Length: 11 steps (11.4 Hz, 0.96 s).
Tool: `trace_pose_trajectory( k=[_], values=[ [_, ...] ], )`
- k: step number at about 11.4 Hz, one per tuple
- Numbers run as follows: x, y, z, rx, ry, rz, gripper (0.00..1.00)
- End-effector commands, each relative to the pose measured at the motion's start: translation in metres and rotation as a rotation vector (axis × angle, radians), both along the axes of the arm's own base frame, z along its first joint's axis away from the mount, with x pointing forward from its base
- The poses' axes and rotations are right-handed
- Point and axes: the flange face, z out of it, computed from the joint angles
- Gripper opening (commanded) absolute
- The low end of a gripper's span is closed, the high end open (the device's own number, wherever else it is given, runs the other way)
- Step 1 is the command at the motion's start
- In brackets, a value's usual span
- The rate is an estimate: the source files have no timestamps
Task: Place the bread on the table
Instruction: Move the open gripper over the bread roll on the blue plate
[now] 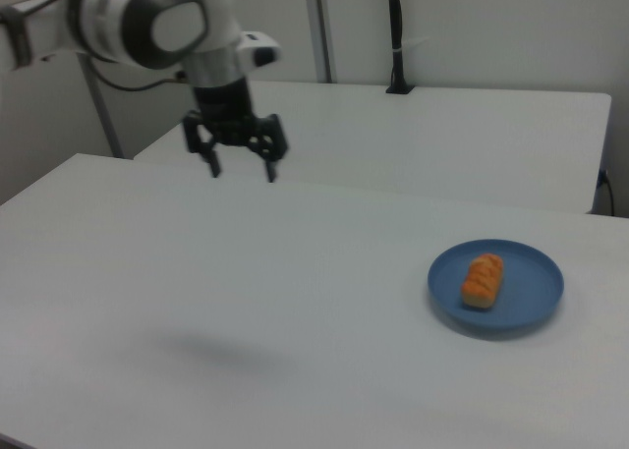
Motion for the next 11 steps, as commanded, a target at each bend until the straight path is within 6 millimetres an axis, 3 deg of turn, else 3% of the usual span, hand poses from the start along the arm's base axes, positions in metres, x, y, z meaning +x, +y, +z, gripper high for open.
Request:
trace_pose_trajectory(
  k=[1,3,6,11],
  values=[
    [0.05,-0.064,-0.012,-0.027,-0.027,-0.049,1.0],
    [0.073,-0.109,-0.026,-0.046,-0.073,-0.09,0.98],
    [0.097,-0.167,-0.066,-0.088,-0.197,-0.155,0.94],
    [0.118,-0.223,-0.129,-0.132,-0.326,-0.225,0.93]
  ],
)
